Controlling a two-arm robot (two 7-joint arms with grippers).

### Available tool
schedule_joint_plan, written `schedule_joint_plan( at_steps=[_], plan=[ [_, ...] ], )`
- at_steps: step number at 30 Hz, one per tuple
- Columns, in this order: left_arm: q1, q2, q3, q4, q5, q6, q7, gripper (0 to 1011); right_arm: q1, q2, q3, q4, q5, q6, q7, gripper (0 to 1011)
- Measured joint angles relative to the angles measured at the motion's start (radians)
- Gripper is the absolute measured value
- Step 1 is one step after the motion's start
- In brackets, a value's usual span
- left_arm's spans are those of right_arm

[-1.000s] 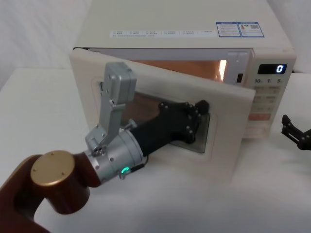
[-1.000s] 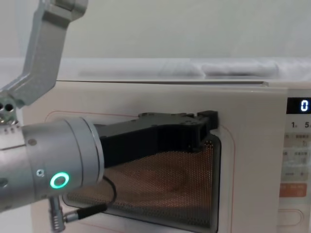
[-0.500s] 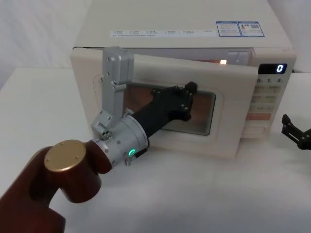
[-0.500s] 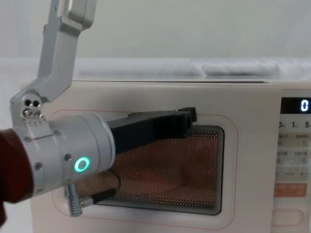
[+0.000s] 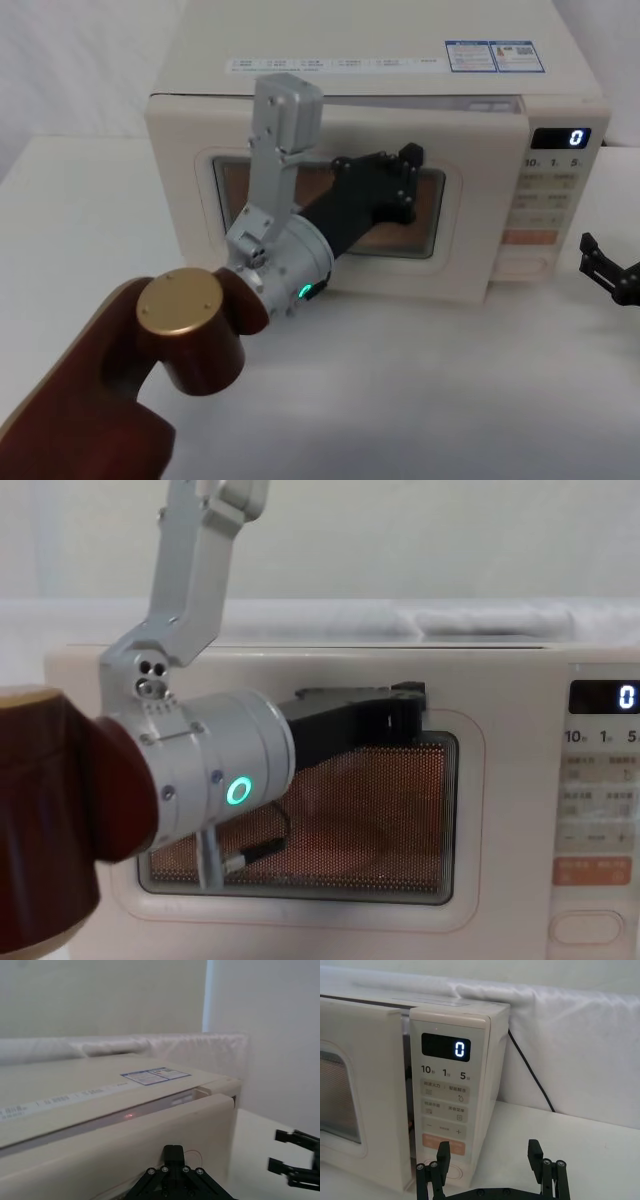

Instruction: Press the button to open the microwave door with one hand; close the microwave door with the other hand.

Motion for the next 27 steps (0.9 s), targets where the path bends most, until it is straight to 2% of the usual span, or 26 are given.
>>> schedule_joint_plan(
  at_steps=[8,15,27],
  plan=[
    [-0.018,-0.017,0.003,0.004,0.079,0.011,0.034,0,0.0,0.0,0.0,0.0,0.0,0.0,0.0,1002],
    [-0.024,-0.029,-0.007,0.009,0.104,0.015,0.033,0,0.0,0.0,0.0,0.0,0.0,0.0,0.0,1002],
    [-0.03,-0.071,-0.03,0.035,0.136,0.019,0.034,0,0.0,0.0,0.0,0.0,0.0,0.0,0.0,1002]
  ],
)
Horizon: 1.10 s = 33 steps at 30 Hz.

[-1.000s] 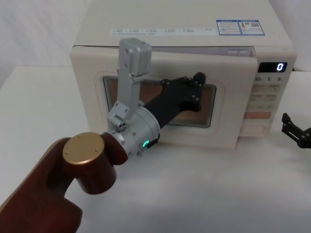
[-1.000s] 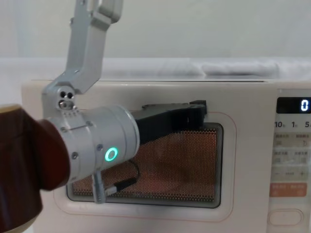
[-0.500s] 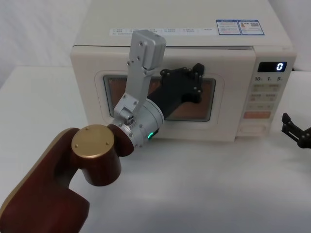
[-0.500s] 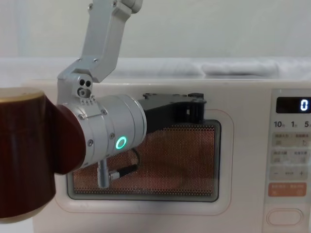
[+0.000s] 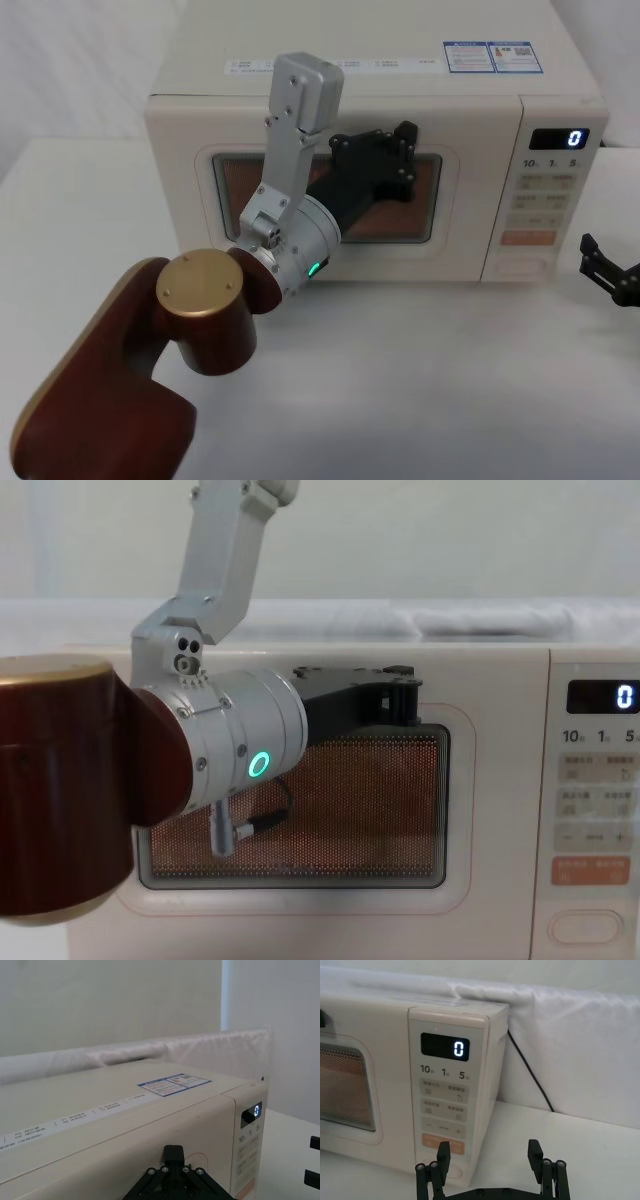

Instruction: Press the button to open the microwave door with one hand; close the microwave door with the other hand.

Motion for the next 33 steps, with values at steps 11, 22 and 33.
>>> schedule_joint_plan(
  at_steps=[11,22,33],
  plan=[
    [0.017,-0.011,-0.017,-0.009,0.012,0.004,-0.027,0,0.0,0.0,0.0,0.0,0.0,0.0,0.0,1002],
    [0.092,0.018,-0.023,-0.102,-0.014,0.005,-0.056,0,0.0,0.0,0.0,0.0,0.0,0.0,0.0,1002],
    [0.232,0.051,-0.072,-0.19,-0.028,-0.013,-0.012,0,0.0,0.0,0.0,0.0,0.0,0.0,0.0,1002]
  ],
)
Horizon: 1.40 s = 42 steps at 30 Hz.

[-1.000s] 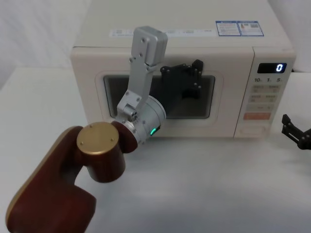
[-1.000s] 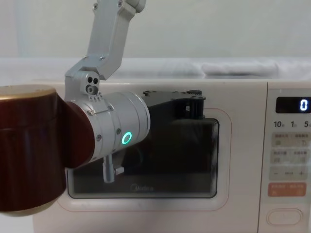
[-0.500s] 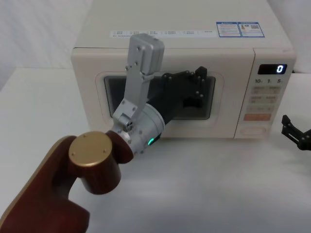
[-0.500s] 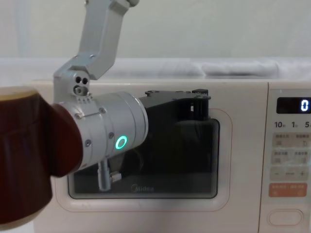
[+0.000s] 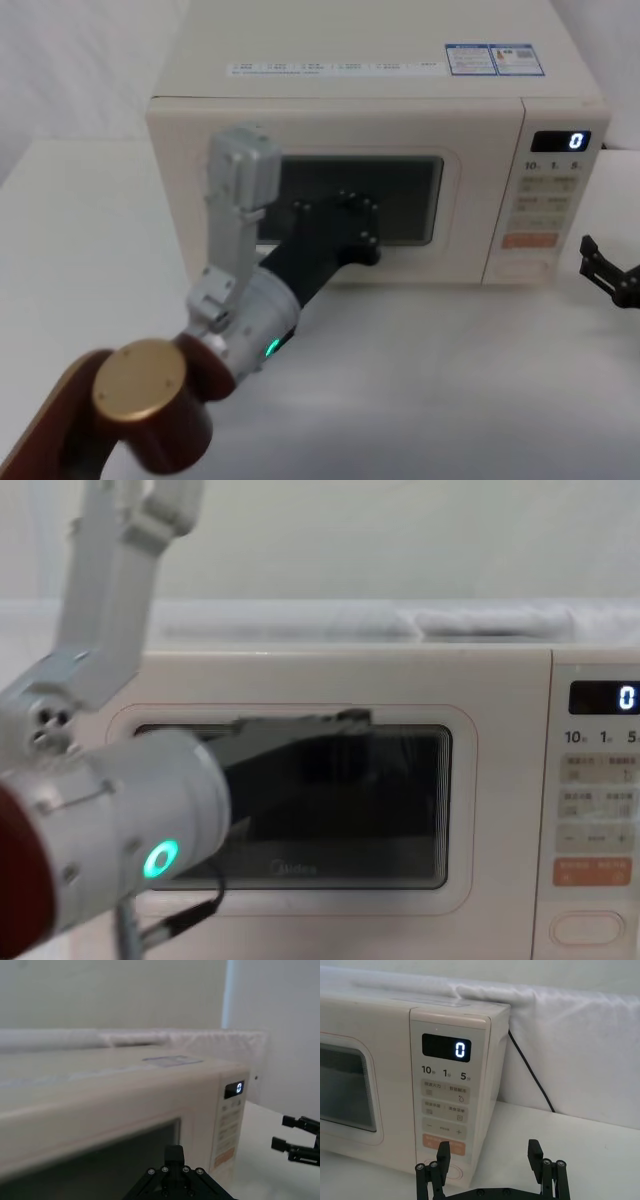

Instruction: Press the button to open the microwave door with one hand; close the microwave door with the other hand.

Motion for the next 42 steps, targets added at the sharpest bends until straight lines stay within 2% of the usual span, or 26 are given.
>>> schedule_joint_plan(
  at_steps=[3,8,16,21,24,33,42],
  plan=[
    [0.065,0.007,-0.031,-0.034,-0.013,-0.018,0.019,0,0.0,0.0,0.0,0.0,0.0,0.0,0.0,1002],
    [0.132,0.014,-0.066,-0.068,-0.013,-0.044,0.047,0,0.0,0.0,0.0,0.0,0.0,0.0,0.0,1002],
    [0.244,0.011,-0.121,-0.116,0.073,-0.113,0.133,0,0.0,0.0,0.0,0.0,0.0,0.0,0.0,1002],
    [0.293,0.009,-0.152,-0.124,0.098,-0.134,0.159,0,0.0,0.0,0.0,0.0,0.0,0.0,0.0,1002],
    [0.33,0.007,-0.184,-0.116,0.11,-0.156,0.171,0,0.0,0.0,0.0,0.0,0.0,0.0,0.0,1002],
    [0.371,0.006,-0.246,-0.088,0.113,-0.182,0.169,0,0.0,0.0,0.0,0.0,0.0,0.0,0.0,1002],
    [0.372,-0.002,-0.298,-0.046,0.109,-0.193,0.151,0,0.0,0.0,0.0,0.0,0.0,0.0,0.0,1002]
  ],
)
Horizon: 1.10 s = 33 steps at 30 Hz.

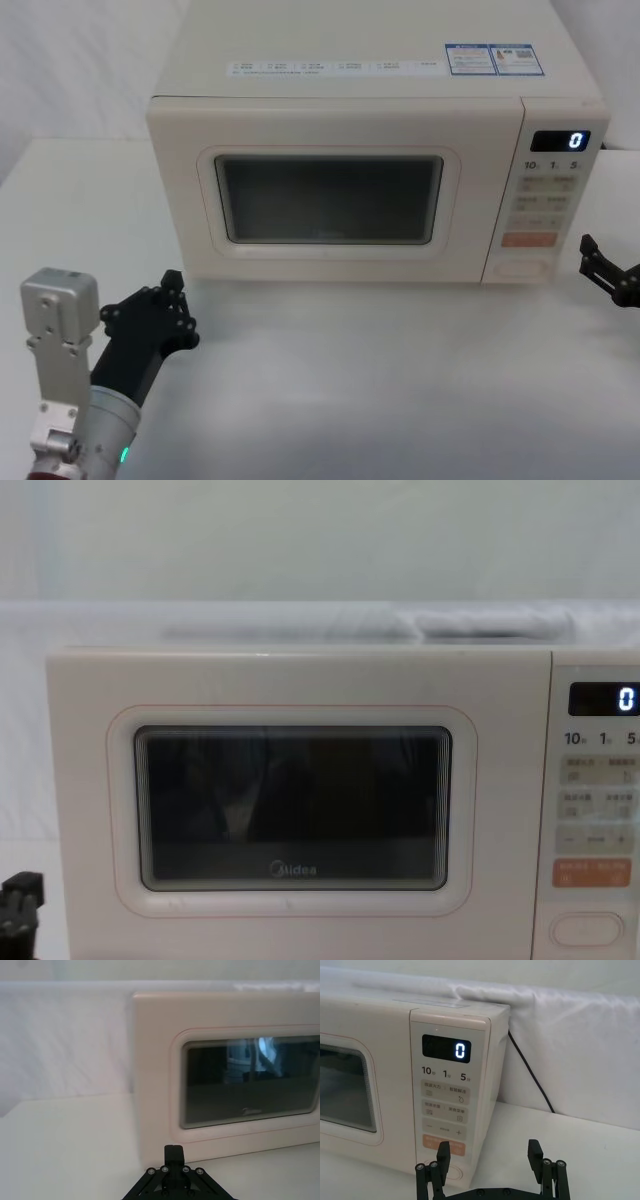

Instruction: Press the button to open the microwave door with one hand; close the microwave door with the other hand.

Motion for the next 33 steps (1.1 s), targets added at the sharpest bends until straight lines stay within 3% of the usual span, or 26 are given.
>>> schedule_joint_plan(
  at_steps=[20,33],
  plan=[
    [-0.055,-0.066,-0.086,0.113,0.001,0.008,-0.005,0,0.0,0.0,0.0,0.0,0.0,0.0,0.0,1002],
    [-0.071,-0.071,-0.098,0.128,0.001,0.018,-0.018,0,0.0,0.0,0.0,0.0,0.0,0.0,0.0,1002]
  ],
)
